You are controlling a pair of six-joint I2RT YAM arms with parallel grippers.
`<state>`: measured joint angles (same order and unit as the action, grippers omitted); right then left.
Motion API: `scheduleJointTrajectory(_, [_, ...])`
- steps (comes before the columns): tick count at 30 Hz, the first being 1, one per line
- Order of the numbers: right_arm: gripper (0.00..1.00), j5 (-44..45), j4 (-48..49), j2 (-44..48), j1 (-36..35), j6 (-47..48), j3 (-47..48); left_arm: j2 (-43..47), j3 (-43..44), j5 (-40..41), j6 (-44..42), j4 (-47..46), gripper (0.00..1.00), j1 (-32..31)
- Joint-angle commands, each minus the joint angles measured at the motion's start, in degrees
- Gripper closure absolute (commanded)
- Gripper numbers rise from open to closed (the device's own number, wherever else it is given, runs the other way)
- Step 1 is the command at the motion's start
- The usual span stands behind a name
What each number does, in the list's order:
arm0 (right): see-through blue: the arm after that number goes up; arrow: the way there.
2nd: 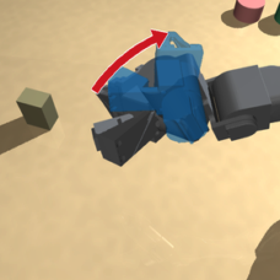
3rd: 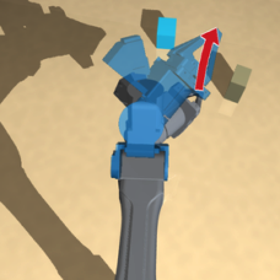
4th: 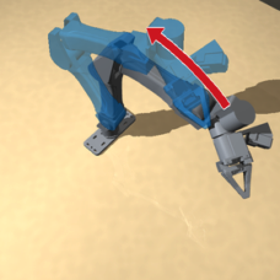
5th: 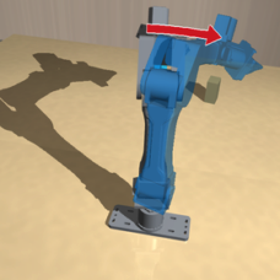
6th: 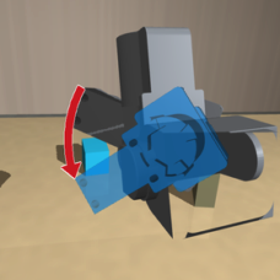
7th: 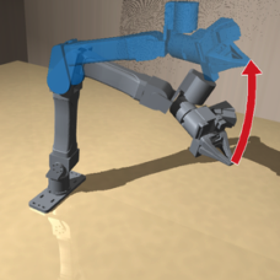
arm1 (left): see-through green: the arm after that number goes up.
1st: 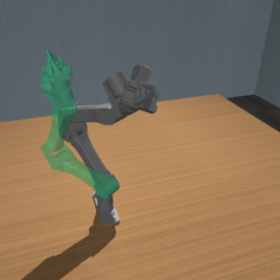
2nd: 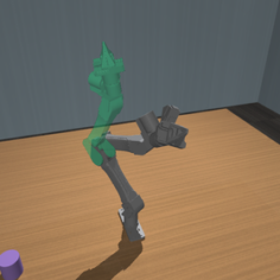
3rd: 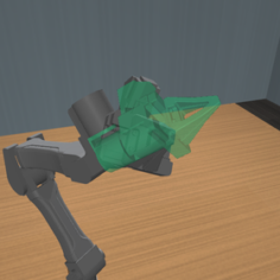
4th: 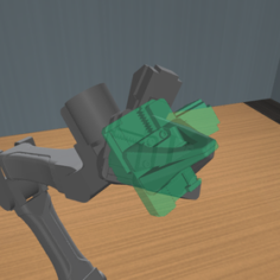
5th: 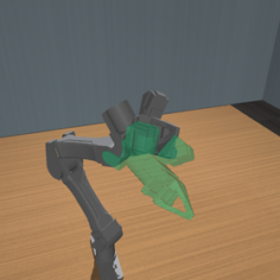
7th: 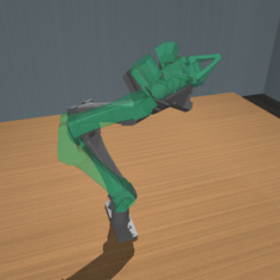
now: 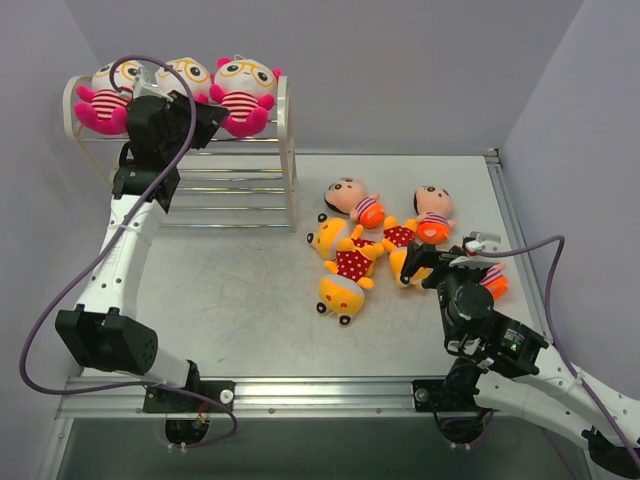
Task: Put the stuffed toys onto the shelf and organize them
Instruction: Place the stuffed toy onto shelf
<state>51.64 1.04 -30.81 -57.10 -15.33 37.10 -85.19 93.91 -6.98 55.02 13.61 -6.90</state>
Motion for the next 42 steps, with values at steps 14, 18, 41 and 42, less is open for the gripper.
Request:
scheduleJointTrajectory(14, [0.00, 1.71, 0.98, -1.18, -0.47, -0.93, -0.19, -1.12, 4.26, -3.74, -1.67, 0.90, 0.61, 0.83])
scheduleJointTrajectory(18, [0.00, 1.45, 1.16, -1.36, -0.47, -1.01, -0.19, -0.51, 4.53, -3.57, -2.46, 0.81, 0.50, 0.83])
scheduleJointTrajectory(41, [0.00, 0.66, 1.25, -3.03, -0.47, -0.49, 0.16, 8.81, 5.85, 12.14, -20.65, 5.73, 0.21, -4.96])
scheduleJointTrajectory(42, [0.00, 0.66, 1.33, -3.03, -0.47, -0.49, 0.08, 8.98, 6.28, 14.00, -23.97, 6.17, 0.21, -6.97])
